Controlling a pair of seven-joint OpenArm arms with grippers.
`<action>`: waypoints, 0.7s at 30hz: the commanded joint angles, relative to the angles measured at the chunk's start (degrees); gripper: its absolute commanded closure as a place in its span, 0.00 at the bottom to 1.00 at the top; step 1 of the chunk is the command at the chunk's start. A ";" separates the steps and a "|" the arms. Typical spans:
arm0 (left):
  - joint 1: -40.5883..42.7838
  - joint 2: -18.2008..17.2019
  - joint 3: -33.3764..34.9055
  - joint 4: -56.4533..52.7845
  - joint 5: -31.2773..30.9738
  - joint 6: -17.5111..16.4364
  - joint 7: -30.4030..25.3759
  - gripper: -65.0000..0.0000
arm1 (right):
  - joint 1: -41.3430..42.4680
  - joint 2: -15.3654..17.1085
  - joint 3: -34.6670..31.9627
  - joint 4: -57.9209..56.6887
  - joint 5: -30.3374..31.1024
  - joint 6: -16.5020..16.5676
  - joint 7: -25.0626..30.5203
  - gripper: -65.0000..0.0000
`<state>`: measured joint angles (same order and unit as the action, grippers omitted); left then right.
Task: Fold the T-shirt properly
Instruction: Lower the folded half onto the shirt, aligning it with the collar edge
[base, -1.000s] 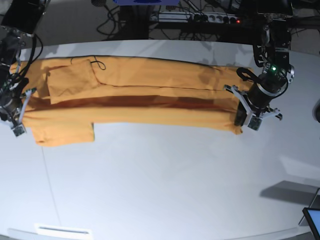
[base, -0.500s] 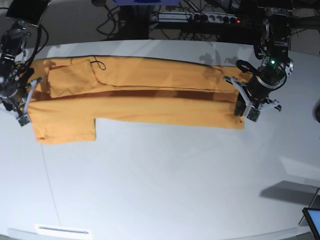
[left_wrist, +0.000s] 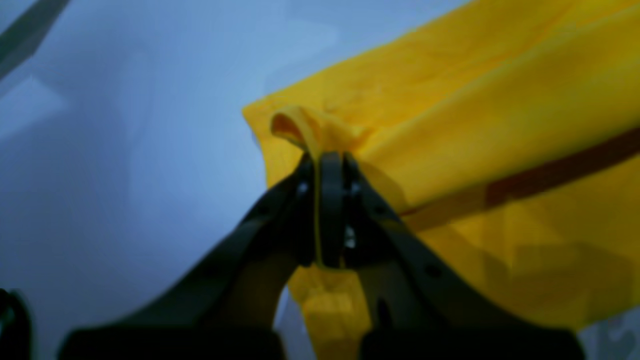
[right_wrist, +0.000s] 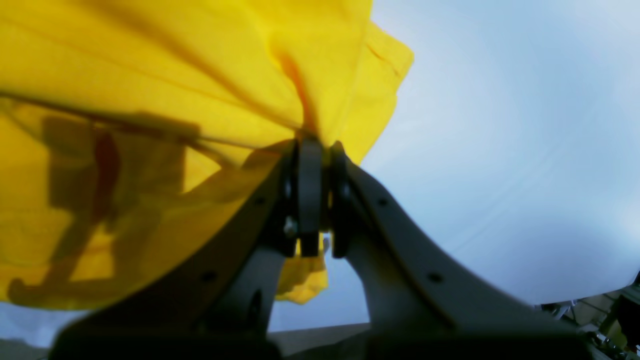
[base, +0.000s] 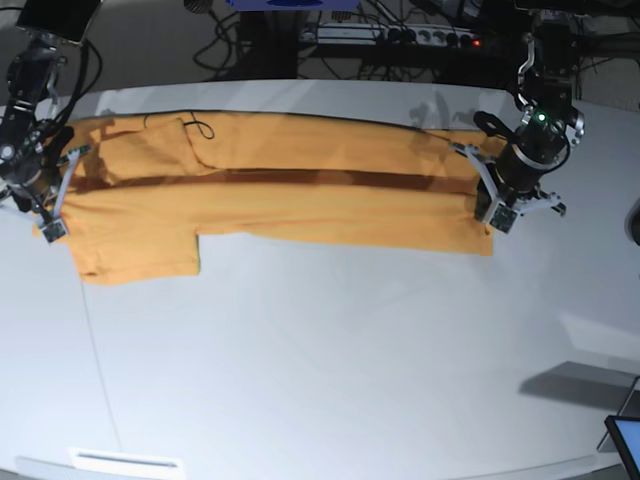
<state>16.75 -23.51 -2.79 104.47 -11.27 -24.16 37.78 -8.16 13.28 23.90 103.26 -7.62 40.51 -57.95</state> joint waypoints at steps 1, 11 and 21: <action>-0.53 -1.15 -0.51 0.72 0.76 0.65 -0.99 1.00 | -0.06 1.01 0.50 0.87 -0.51 -0.51 0.15 1.00; 0.26 -1.15 -0.51 -1.48 0.85 0.65 -0.99 1.00 | -1.73 0.83 0.50 0.78 -0.51 -0.51 0.33 1.00; 0.26 -1.24 -0.51 -3.32 0.94 0.65 -0.99 1.00 | -2.96 -0.66 0.50 0.69 -0.51 -0.51 0.50 0.99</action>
<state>17.34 -23.55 -2.79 100.42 -10.92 -24.25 37.34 -11.73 11.94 23.90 103.22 -7.46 40.51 -57.54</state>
